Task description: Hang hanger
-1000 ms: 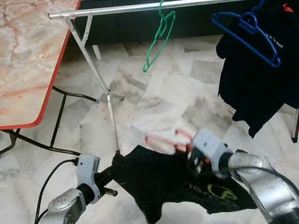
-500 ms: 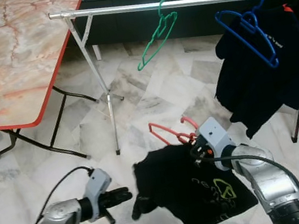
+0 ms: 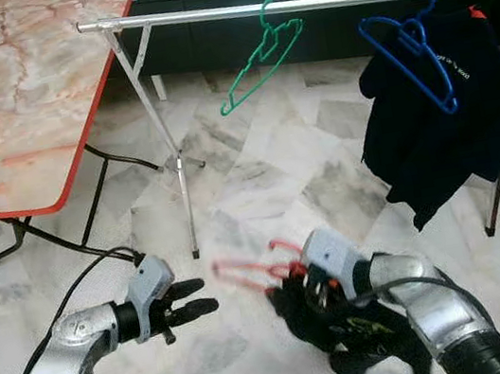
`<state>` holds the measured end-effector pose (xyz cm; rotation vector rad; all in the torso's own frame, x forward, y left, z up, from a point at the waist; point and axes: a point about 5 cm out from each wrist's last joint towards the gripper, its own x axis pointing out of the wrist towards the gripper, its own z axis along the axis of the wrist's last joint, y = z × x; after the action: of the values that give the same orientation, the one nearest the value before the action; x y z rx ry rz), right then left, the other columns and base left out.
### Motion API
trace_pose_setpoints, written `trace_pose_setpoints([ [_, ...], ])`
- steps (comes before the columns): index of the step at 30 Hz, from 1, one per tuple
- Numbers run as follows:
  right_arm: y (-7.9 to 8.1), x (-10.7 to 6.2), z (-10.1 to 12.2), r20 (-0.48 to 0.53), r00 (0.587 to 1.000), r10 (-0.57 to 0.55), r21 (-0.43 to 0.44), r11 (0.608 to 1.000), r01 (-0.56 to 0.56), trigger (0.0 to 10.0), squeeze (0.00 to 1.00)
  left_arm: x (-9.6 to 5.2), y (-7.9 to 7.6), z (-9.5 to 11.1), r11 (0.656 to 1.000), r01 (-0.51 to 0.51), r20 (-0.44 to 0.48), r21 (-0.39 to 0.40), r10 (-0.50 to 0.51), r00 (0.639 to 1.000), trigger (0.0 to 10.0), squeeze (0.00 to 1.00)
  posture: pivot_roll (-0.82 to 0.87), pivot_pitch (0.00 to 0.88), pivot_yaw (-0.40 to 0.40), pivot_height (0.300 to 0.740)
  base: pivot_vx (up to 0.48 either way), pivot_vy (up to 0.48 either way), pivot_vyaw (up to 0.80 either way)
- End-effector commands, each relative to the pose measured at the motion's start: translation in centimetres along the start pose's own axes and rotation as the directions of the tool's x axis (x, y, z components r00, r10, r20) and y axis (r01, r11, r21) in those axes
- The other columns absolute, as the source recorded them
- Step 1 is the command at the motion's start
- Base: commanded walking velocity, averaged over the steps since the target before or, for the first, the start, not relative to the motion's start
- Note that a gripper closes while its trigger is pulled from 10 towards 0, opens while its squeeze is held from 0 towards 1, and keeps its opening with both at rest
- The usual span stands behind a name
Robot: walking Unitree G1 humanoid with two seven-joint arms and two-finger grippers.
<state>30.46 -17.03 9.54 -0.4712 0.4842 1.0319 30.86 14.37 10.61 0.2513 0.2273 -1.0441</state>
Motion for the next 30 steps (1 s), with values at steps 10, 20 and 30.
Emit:
trace_pose_setpoints([
  [10,0.7,1.5,0.1,-0.046,0.992,0.12,-0.085,0.989,-0.123,10.0,0.0,1.5,-2.8,0.5,0.969,0.241,-0.061,0.058,-0.238,0.969,10.0,1.0,0.0,0.218,-0.027,0.74,0.0,0.0,0.0],
  [20,1.6,1.0,1.4,-0.013,0.968,0.25,-0.163,0.955,-0.249,10.0,0.0,3.2,-3.2,0.0,0.965,0.233,-0.129,0.122,-0.218,0.967,10.0,1.0,-0.02,0.227,-0.036,0.74,0.0,0.0,0.0],
  [30,2.1,0.8,1.3,-0.027,0.954,0.3,-0.19,0.935,-0.3,10.0,0.0,3.5,-3.1,-0.5,0.956,0.219,-0.196,0.194,-0.181,0.964,10.0,0.0,-0.02,0.238,-0.045,0.74,0.0,0.0,0.0],
])
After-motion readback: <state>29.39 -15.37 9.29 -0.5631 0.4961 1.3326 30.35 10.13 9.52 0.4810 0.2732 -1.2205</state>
